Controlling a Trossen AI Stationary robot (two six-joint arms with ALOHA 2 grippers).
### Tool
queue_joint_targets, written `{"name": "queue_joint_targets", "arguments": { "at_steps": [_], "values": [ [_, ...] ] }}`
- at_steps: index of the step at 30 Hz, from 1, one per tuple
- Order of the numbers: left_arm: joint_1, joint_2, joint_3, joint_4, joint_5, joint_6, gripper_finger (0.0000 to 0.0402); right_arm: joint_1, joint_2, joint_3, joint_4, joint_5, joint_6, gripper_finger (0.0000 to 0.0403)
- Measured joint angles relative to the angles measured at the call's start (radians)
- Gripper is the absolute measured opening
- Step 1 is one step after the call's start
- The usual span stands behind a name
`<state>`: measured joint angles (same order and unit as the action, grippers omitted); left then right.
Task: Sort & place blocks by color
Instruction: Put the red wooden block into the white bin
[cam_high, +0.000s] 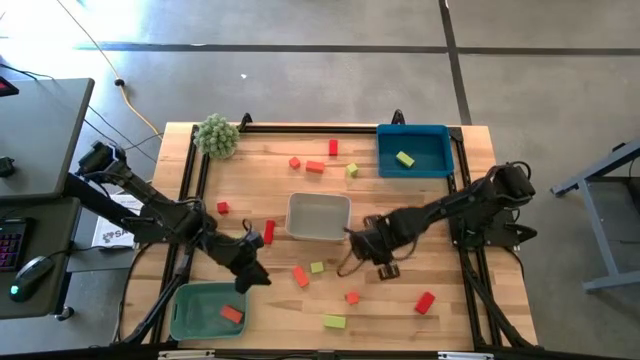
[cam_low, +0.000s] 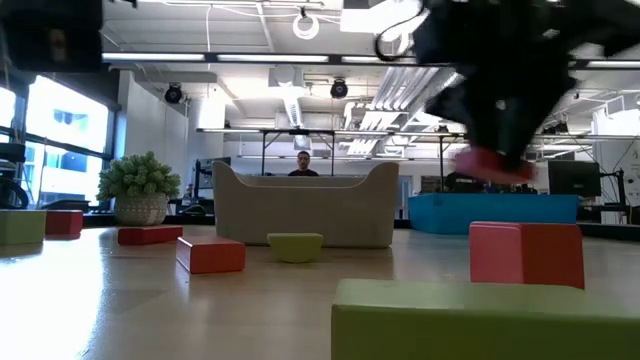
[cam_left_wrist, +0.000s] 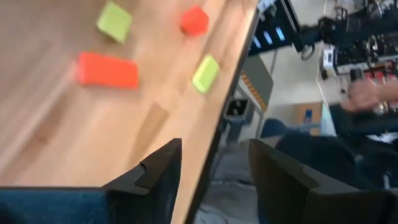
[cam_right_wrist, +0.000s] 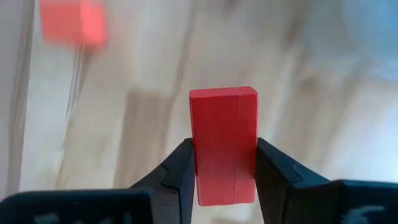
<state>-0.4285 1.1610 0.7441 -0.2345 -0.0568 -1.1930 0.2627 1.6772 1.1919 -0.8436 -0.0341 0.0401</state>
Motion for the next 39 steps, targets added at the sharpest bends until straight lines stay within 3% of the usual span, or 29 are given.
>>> {"name": "queue_joint_targets", "arguments": {
  "at_steps": [9,18,24,39],
  "values": [
    [0.104,0.000,0.000,0.000,-0.045,0.107,0.0174,-0.180,-0.002,0.207,0.010,0.000,-0.091,0.0101],
    [0.222,0.000,0.000,-0.001,-0.062,0.230,0.0174,-0.283,0.016,0.229,0.208,-0.017,0.000,0.0101],
    [0.329,0.000,0.000,-0.052,-0.064,0.328,0.0174,-0.306,0.064,0.229,0.294,0.013,0.094,0.0101],
    [0.613,-0.003,0.000,-0.296,-0.120,0.631,0.0174,-0.309,0.226,0.229,0.284,-0.002,0.145,0.0101]
  ]
}}
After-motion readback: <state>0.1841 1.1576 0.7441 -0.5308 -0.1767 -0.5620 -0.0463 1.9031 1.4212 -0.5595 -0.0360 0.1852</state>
